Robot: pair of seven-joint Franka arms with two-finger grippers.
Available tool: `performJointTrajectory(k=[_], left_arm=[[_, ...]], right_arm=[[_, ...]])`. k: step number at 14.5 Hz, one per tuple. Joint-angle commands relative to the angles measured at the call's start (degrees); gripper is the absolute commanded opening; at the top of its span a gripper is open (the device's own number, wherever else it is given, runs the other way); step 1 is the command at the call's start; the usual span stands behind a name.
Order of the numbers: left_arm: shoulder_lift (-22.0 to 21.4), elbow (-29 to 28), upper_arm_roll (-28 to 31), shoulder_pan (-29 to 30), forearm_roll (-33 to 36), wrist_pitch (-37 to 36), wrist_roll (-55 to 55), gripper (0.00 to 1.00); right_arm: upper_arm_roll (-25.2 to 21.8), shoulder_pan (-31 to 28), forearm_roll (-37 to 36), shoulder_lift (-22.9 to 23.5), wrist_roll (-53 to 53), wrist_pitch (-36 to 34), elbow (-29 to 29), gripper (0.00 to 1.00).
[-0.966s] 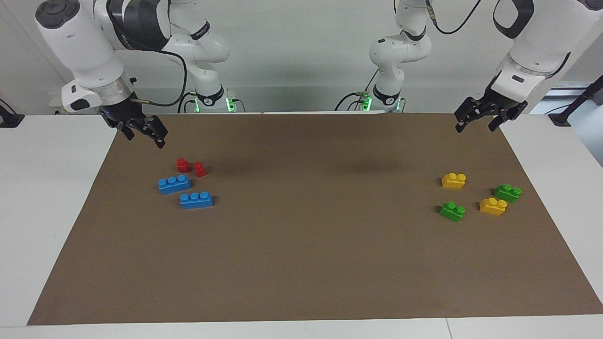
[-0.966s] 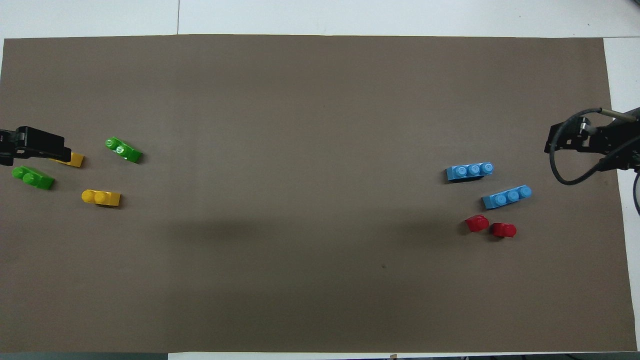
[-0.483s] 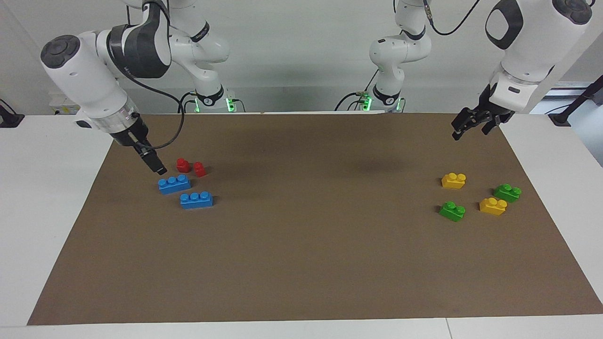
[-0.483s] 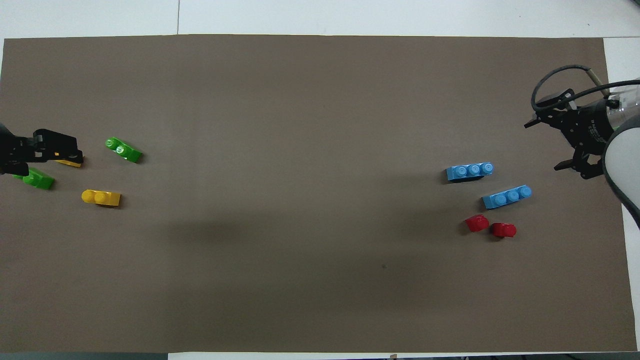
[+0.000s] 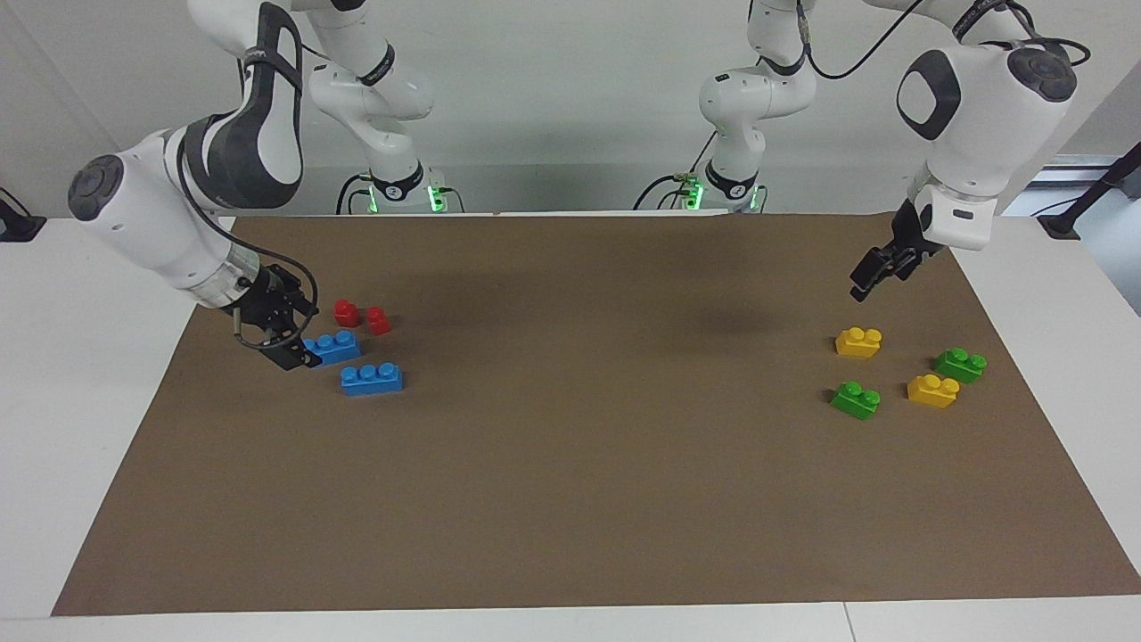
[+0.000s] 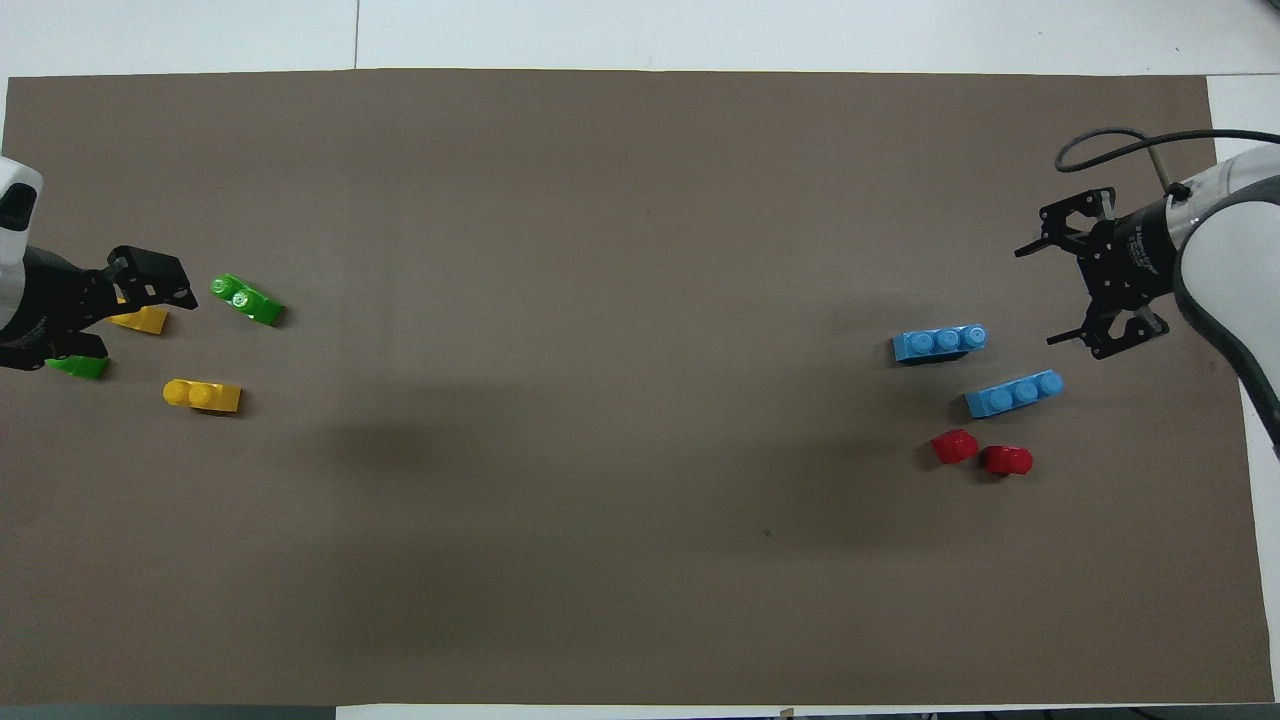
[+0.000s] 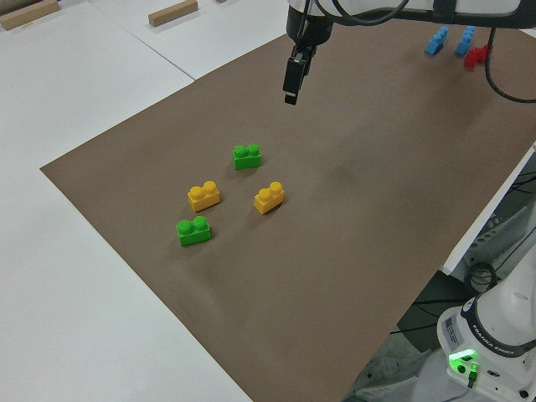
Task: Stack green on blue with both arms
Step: 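Move the left gripper over the green brick while the right gripper reaches the blue brick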
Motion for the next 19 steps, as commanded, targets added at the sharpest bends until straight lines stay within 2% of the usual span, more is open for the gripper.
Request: performJointTrajectory(k=[1,10,19], left_arm=[[2.85,-0.90,-0.11,0.97,-0.52,4.95,-7.00,1.00],[12.70,-2.04,-0.02,2.55,-0.52,17.96,-18.09,1.00],[20.00,-0.37,0.06,2.29,0.88,22.80,-28.73,1.00]], right_arm=[[0.40,-0.43,4.74,-0.16,1.96,4.97,-4.64,1.00],[0.49,-1.22,5.19,3.88,0.04,8.14,-5.89,1.00],[0.49,-1.22,6.25,3.97,-3.20,14.12,-11.51,1.00]])
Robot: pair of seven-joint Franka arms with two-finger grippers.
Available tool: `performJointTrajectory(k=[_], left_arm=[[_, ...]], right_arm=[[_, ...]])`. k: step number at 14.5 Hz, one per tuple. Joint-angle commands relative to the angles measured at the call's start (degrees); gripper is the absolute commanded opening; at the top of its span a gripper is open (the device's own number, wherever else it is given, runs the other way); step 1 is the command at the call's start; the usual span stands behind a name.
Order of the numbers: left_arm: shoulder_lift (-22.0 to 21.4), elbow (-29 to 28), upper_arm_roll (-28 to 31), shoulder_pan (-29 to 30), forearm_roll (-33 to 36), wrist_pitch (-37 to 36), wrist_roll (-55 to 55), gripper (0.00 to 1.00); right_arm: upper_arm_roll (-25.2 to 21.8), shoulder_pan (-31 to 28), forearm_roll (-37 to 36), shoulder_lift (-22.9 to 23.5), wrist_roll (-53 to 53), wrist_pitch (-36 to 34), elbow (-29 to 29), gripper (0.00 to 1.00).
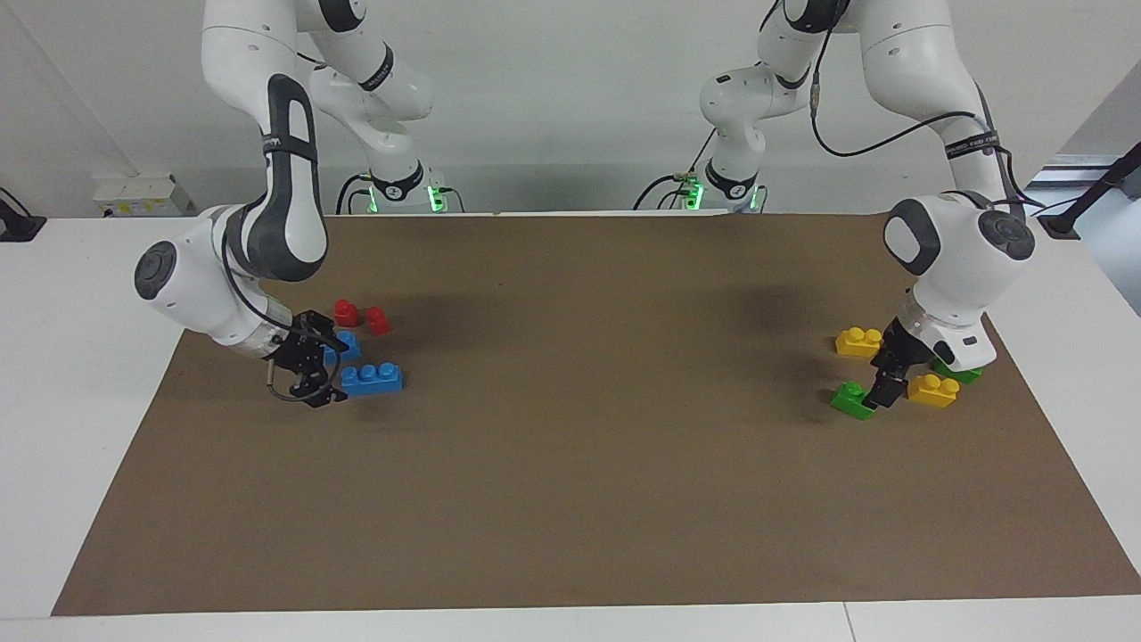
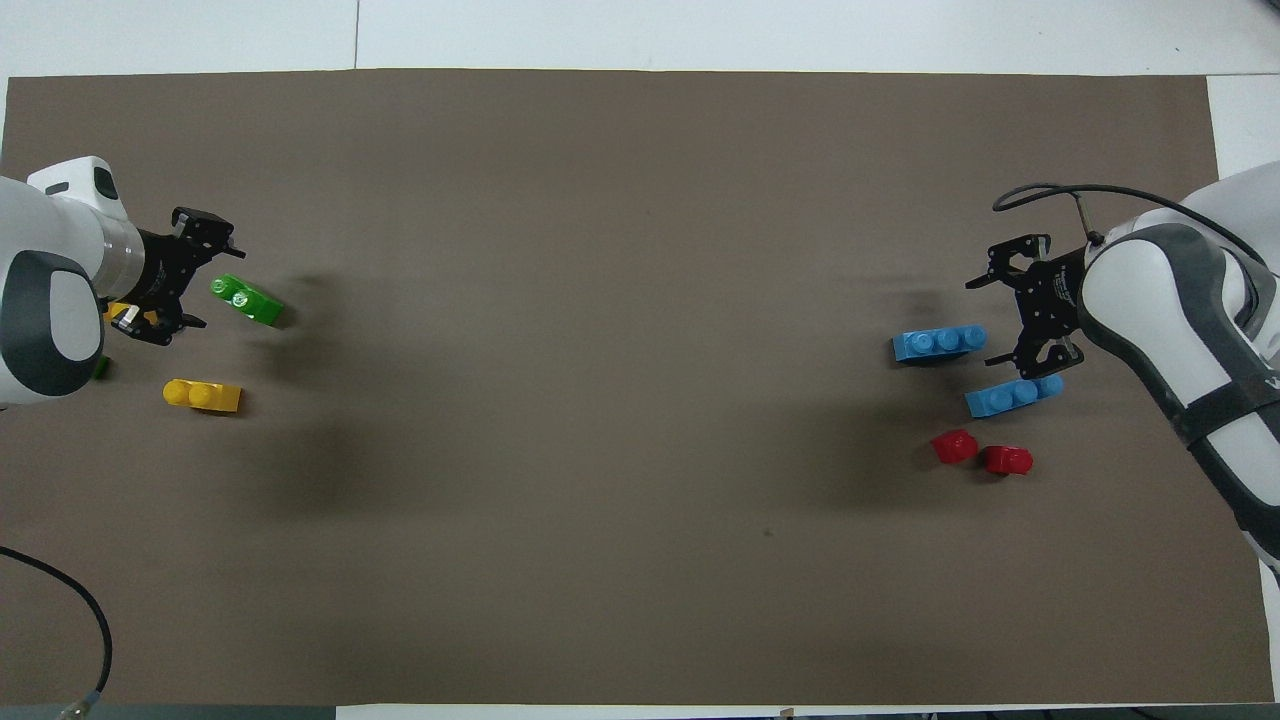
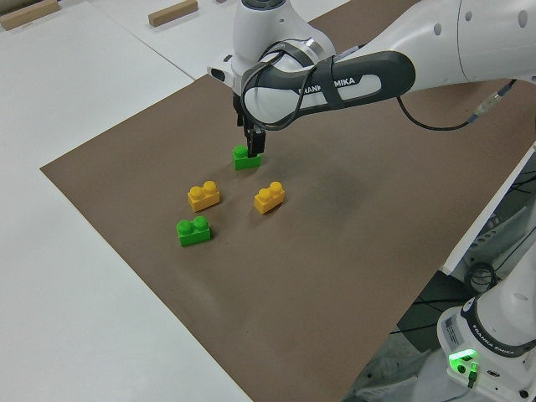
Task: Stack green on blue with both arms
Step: 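Move the left gripper over the green brick while the right gripper reaches the blue brick, then lower and close the left gripper on the green brick while the right grips blue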
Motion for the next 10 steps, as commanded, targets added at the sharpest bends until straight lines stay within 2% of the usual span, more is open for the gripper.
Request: performJointTrajectory(k=[1,4,8,10], left_arm=[[1.77,0.68,-0.03,-0.13,1.30,2.42,-2.08,1.00],[3.09,1.03,0.05,-0.21,1.83,2.78,-2.08,1.00],[5.11,1.82,-0.03,-0.48,5.96,2.52,-1.91,1.00],[5.82,2.44,-0.03,-0.48,5.96,2.43,-1.91,1.00]], right_arm=[[0.46,-0.88,2.22,-0.57,-3.55,3.25,-3.01,1.00],[0.46,-0.70,2.31,-0.57,-4.69,5.45,-4.69,1.00],[0.46,-0.70,2.48,-0.57,-4.78,6.68,-5.91,1.00],[0.46,-0.70,4.58,-0.66,-5.31,7.64,-6.71,1.00]])
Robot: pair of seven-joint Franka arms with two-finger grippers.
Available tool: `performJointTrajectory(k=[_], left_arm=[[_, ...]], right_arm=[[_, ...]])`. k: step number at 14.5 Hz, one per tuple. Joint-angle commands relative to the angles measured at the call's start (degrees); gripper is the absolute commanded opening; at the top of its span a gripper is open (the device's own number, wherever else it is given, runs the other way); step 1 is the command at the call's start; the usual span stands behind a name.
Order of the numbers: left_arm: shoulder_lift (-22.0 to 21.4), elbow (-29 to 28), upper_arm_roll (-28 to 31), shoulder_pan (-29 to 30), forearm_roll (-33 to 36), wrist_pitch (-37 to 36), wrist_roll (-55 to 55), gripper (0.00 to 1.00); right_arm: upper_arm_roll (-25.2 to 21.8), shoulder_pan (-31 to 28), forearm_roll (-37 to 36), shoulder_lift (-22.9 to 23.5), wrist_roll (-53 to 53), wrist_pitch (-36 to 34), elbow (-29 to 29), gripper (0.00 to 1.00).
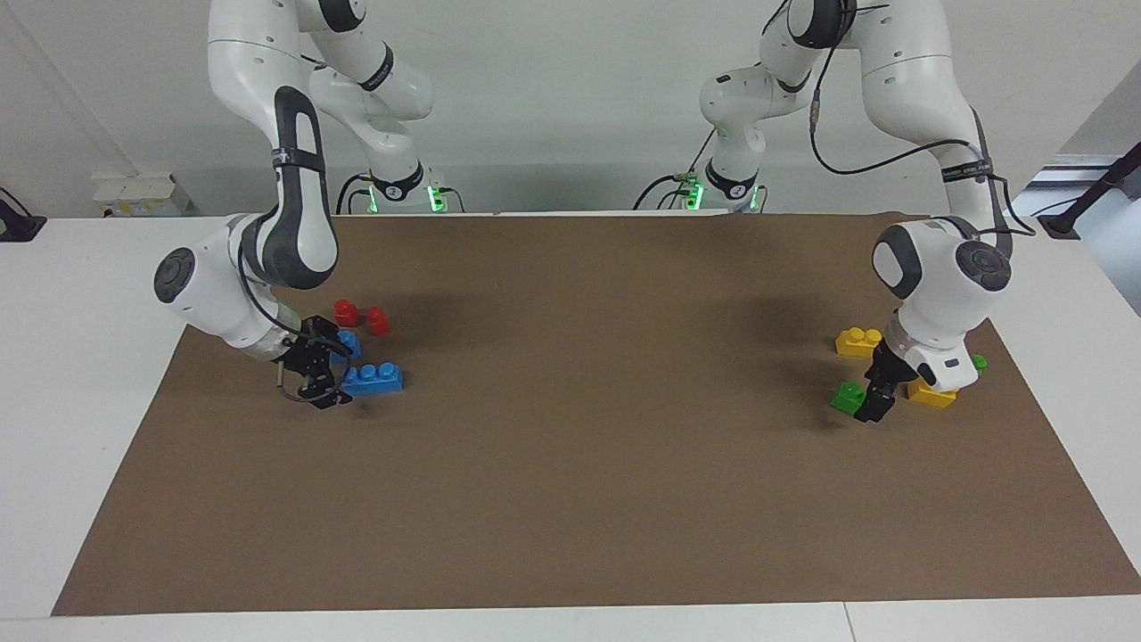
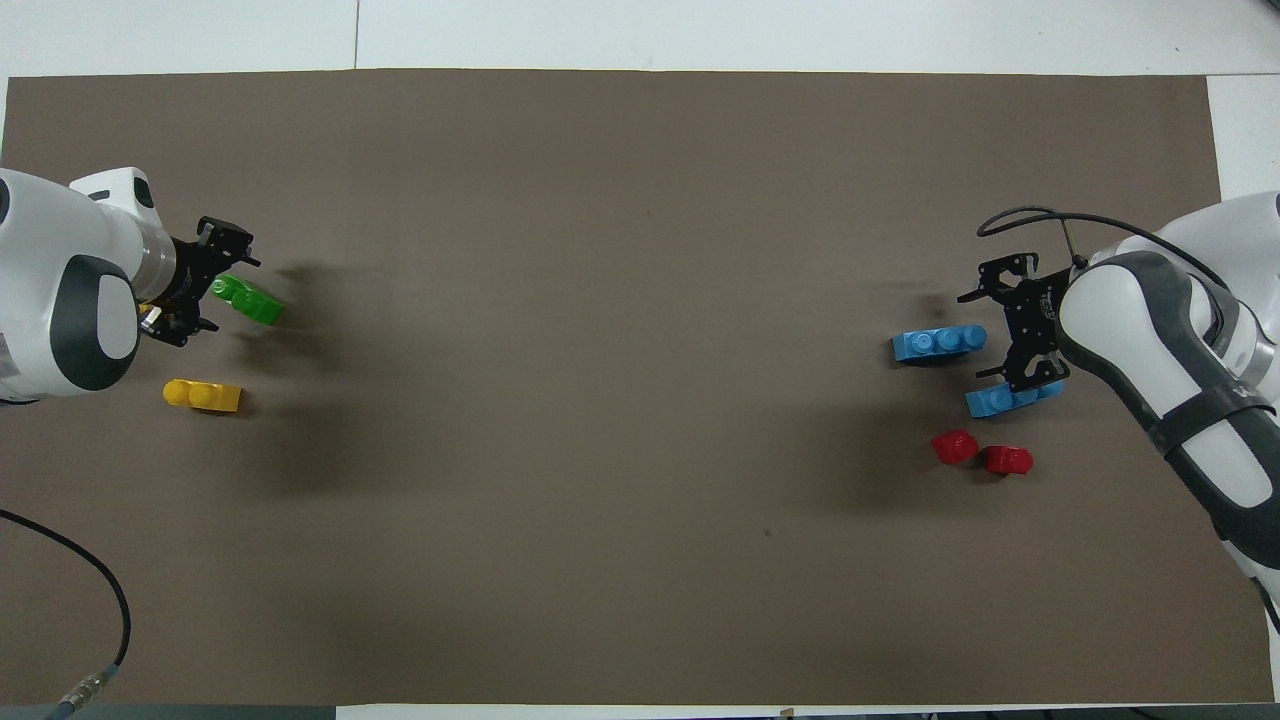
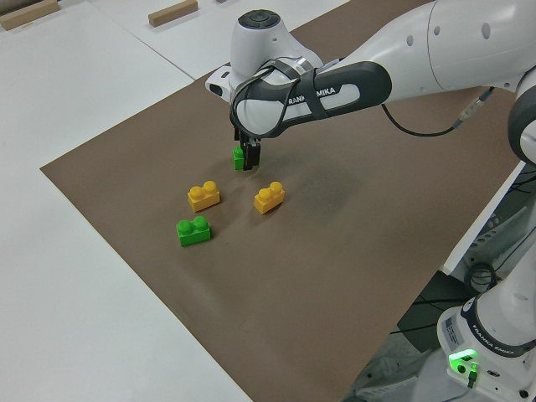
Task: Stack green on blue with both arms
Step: 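Lower and close the left gripper on the green brick while the right grips blue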
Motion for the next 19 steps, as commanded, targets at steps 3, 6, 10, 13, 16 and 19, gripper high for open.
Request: performJointTrajectory(k=[3,6,10,13,16,19], left_arm=[[1.83,1.80,0.12,-0.20,1.37,0.55,-0.82,0.99],[2.09,1.80,0.12,-0.02,2.33,0.64,-0.64,0.99],[2.09,1.72,0.03,0.07,3.30,1.16,-0.46,0.99],[2.18,1.28,0.03,0.24,3.31,1.87,-0.38,0.99],[2.44,0.93,0.12,0.07,3.31,2.57,-0.38,0.97],[2.62,0.66,0.03,0.42,3.31,3.28,-0.38,0.75]], right_arm=[[0.45,-0.62,2.99,-0.69,-2.81,3.43,-2.98,1.00],[0.45,-0.70,2.99,-0.69,-2.81,3.43,-3.07,1.00],[0.45,-0.70,2.99,-0.69,-2.72,3.43,-3.33,0.83],[0.45,-0.70,2.99,-0.69,-2.72,3.52,-3.33,0.41],[0.45,-1.05,2.99,-0.69,-3.07,4.31,-3.16,0.06],[0.45,-2.55,2.99,-0.08,-7.10,2.91,-0.18,0.00]])
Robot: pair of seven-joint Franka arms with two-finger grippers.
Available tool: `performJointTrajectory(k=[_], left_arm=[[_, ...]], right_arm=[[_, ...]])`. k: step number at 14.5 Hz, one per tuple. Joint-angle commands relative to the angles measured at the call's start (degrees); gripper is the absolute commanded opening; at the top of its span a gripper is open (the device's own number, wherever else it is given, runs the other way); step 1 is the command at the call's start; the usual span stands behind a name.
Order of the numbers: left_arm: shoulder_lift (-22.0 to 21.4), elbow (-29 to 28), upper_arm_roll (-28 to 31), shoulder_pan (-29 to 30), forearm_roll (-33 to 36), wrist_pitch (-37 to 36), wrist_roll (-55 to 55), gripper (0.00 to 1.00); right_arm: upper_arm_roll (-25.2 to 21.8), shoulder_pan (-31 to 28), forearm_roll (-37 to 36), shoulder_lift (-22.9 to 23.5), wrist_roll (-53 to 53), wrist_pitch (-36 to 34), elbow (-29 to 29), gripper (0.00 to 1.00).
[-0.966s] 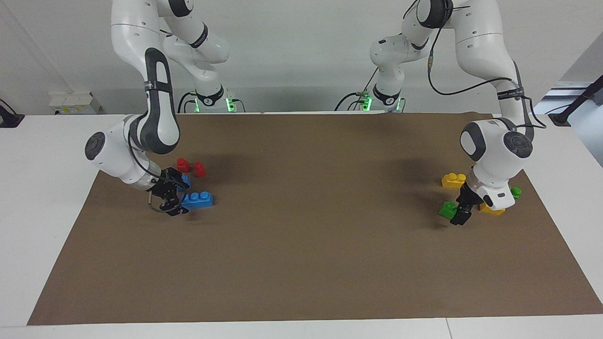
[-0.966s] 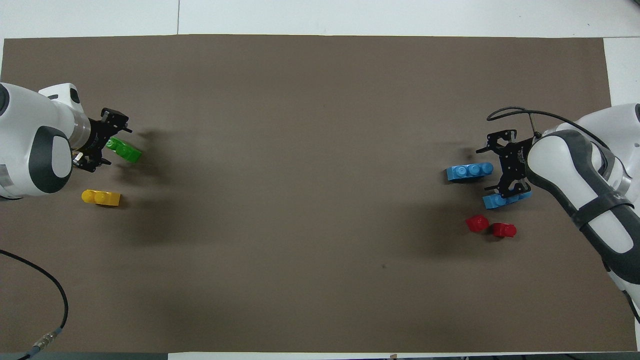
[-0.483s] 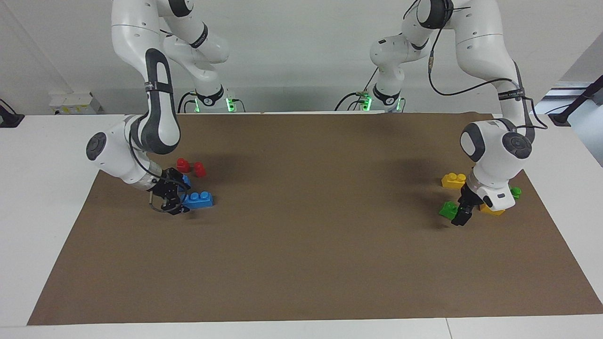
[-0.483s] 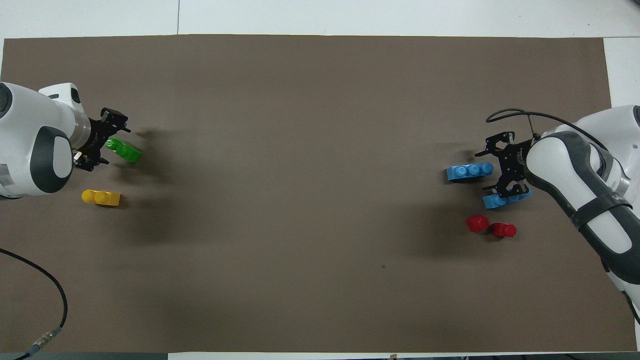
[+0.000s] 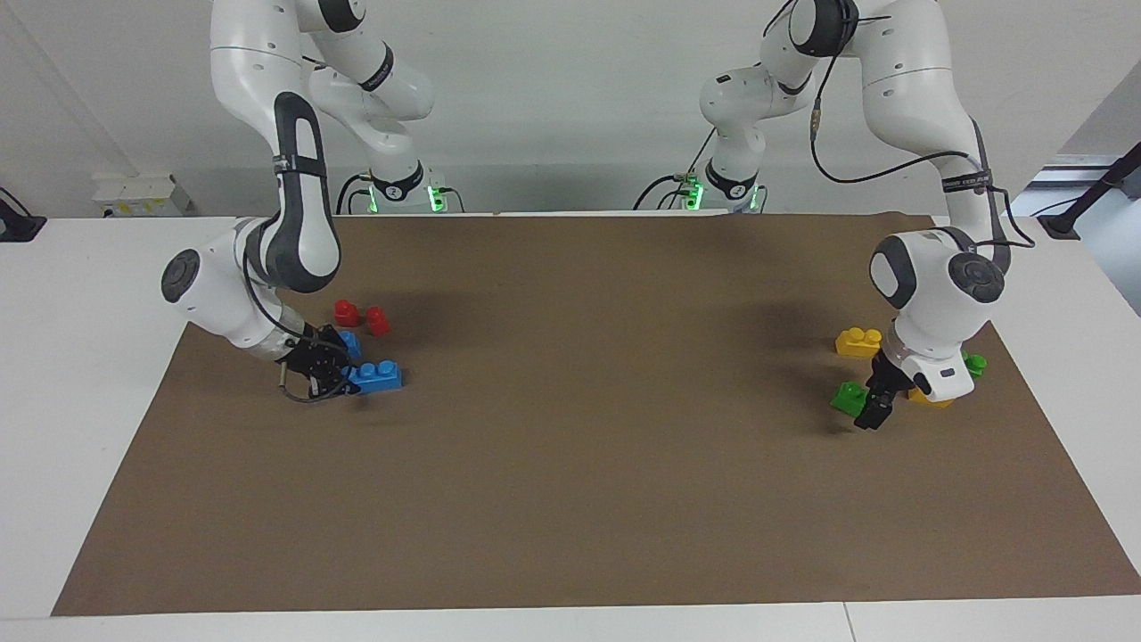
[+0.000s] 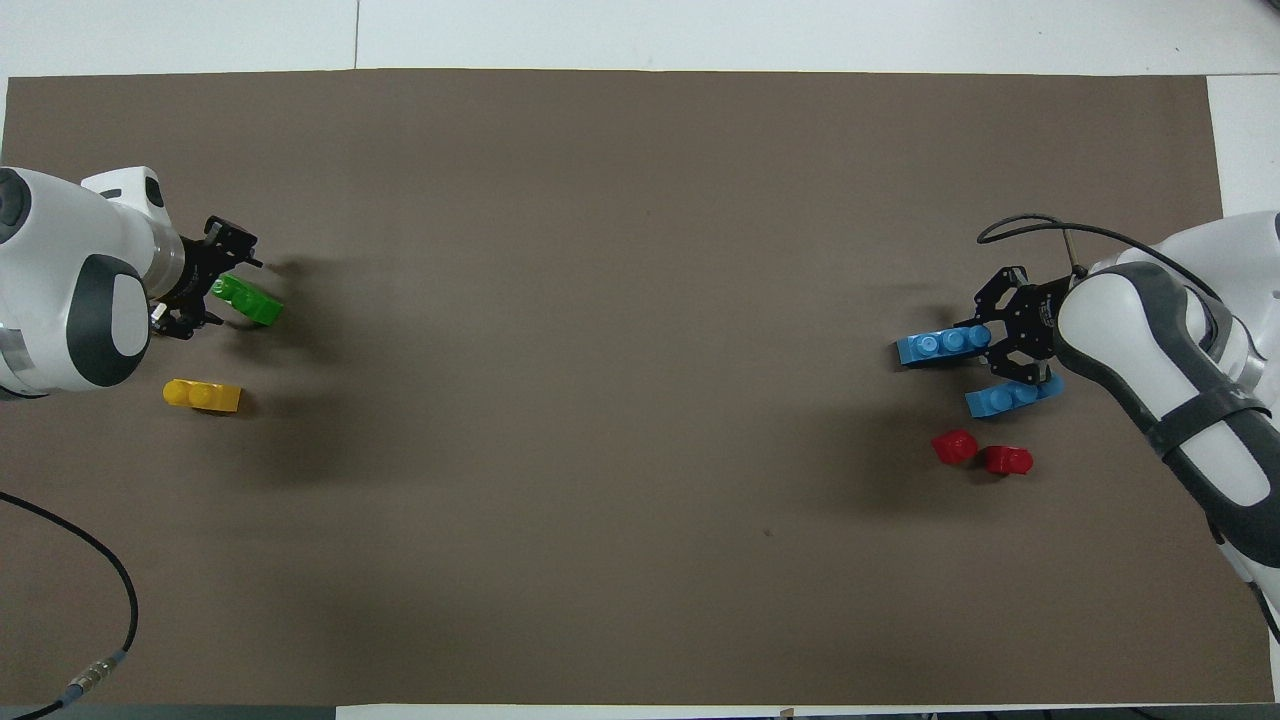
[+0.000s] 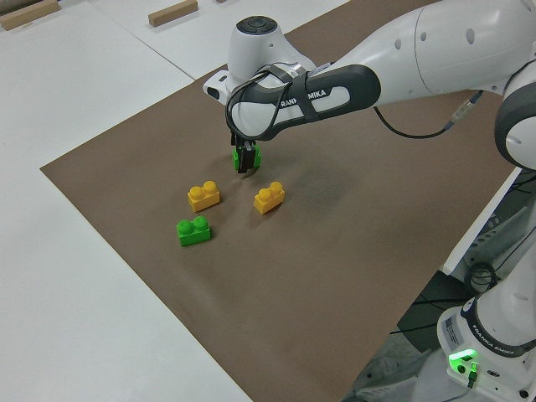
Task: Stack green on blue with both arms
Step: 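Lower and close the left gripper on the green brick while the right grips blue, then lift the green brick with the left gripper while the right gripper carries blue inward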
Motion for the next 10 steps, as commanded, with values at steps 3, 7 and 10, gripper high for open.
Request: performJointTrajectory(k=[3,7,10], left_arm=[[0.60,0.20,-0.04,0.40,1.20,1.47,-0.38,0.17],[0.60,0.38,-0.04,0.31,1.20,1.47,-0.38,0.00],[0.60,0.99,-0.04,-0.30,1.20,0.60,-0.47,0.00]], right_arm=[[0.78,-0.74,1.86,1.08,-2.36,-6.79,8.26,0.00],[1.13,3.38,4.58,2.05,6.78,-15.23,18.46,0.00],[1.13,9.52,5.20,1.88,18.17,-16.14,21.82,0.00]])
